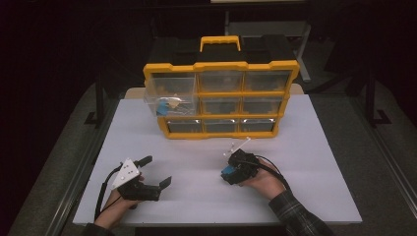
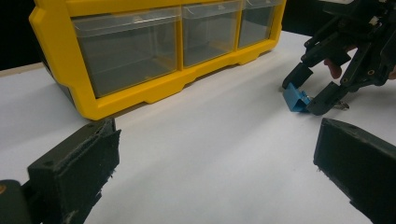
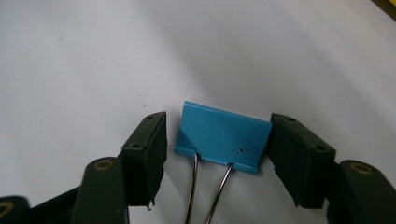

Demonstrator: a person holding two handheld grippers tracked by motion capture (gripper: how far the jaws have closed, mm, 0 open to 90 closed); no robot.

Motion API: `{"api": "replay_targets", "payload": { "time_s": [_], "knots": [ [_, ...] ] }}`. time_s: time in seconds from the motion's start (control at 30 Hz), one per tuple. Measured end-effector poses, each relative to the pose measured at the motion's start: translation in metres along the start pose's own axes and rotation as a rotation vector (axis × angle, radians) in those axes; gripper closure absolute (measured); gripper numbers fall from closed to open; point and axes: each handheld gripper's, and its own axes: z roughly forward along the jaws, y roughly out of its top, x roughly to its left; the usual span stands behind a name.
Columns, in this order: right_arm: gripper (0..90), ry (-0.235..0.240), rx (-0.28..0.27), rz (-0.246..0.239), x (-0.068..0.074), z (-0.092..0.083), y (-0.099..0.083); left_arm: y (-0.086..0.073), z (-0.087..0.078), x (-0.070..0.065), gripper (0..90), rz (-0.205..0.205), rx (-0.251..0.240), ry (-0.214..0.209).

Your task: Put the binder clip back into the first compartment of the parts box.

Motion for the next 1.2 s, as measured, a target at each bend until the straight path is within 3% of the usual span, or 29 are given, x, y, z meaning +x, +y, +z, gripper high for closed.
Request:
{"api": "replay_targets", "payload": {
  "time_s": [0.07, 0.63, 0.7, 1.0, 1.2],
  "knots": [
    [38.8, -0.018, 0.006, -0.027, -0.001, 0.000, 0.000, 0.000, 0.000, 0.000, 0.1, -0.001, 0.000, 0.000],
    [48.9, -0.024, -0.006, -0.015, -0.004, -0.001, -0.002, 0.000, 0.001, -0.001, 0.2, 0.002, 0.001, 0.000],
    [48.9, -0.009, -0.011, 0.013, -0.003, -0.001, -0.001, 0.000, 0.000, -0.001, 0.2, 0.003, 0.003, -0.001],
    [49.1, 0.024, 0.002, 0.010, -0.010, -0.003, 0.001, 0.000, 0.000, -0.001, 0.2, 0.002, 0.000, -0.004],
    [49.1, 0.077, -0.002, 0.010, -0.012, -0.008, 0.005, 0.000, 0.000, -0.001, 0.2, 0.004, 0.002, -0.005]
  ]
}}
